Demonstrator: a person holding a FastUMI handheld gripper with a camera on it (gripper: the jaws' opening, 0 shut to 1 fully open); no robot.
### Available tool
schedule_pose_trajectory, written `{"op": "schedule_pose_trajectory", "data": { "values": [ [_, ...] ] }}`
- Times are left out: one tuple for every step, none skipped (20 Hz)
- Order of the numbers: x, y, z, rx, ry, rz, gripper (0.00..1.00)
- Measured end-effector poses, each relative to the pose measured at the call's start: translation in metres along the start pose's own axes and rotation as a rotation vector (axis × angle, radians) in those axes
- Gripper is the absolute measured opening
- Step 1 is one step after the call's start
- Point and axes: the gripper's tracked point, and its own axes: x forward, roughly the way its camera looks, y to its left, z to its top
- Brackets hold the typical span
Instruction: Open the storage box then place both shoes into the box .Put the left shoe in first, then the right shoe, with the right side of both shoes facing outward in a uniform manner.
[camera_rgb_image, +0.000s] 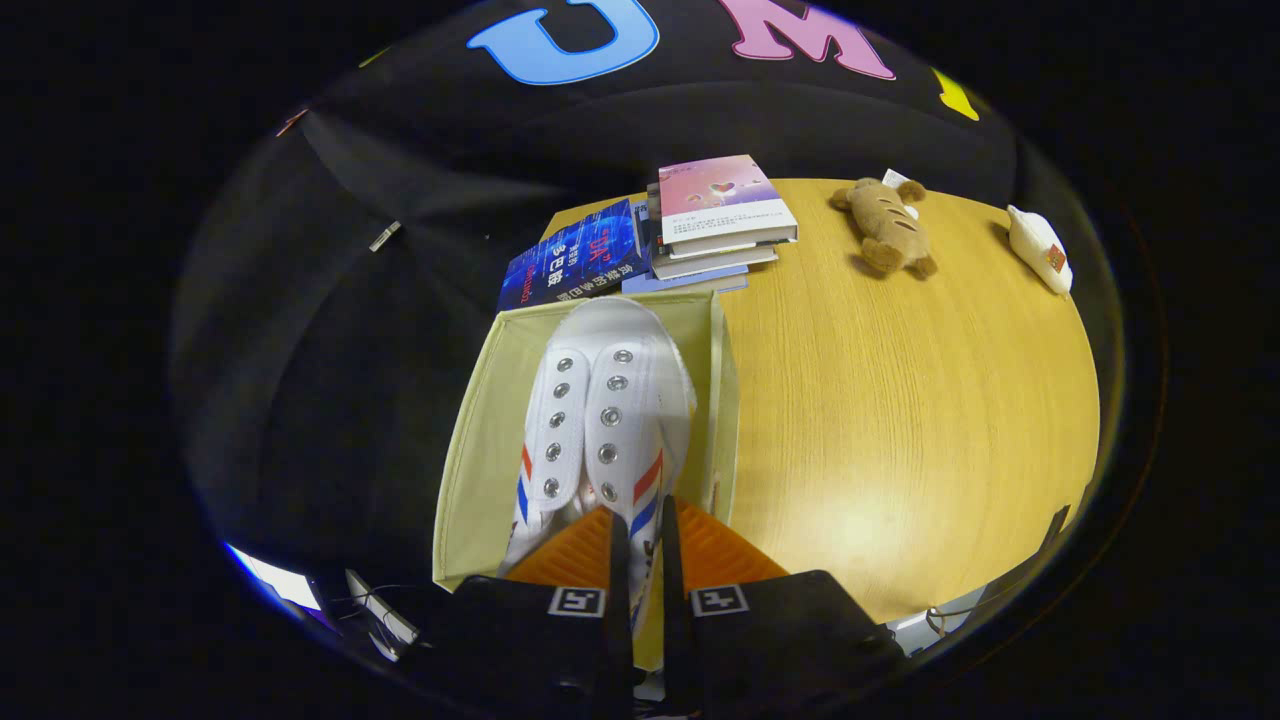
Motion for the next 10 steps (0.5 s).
{"op": "schedule_pose_trajectory", "data": {
  "values": [
    [-0.001,0.009,0.002,0.008,-0.008,0.04,0.27],
    [-0.004,0.015,0.009,0.011,-0.034,0.057,0.38],
    [-0.009,0.019,0.016,0.003,-0.062,0.074,0.5],
    [-0.014,0.019,0.02,-0.025,-0.082,0.079,0.61],
    [-0.02,0.015,0.021,-0.061,-0.095,0.076,0.73],
    [-0.026,0.012,0.023,-0.096,-0.114,0.074,0.85],
    [-0.033,0.006,0.026,-0.129,-0.136,0.072,0.88],
    [-0.043,-0.001,0.029,-0.156,-0.16,0.073,0.98],
    [-0.052,-0.008,0.031,-0.172,-0.181,0.076,0.99],
    [-0.063,-0.016,0.033,-0.184,-0.199,0.078,0.99]
  ]
}}
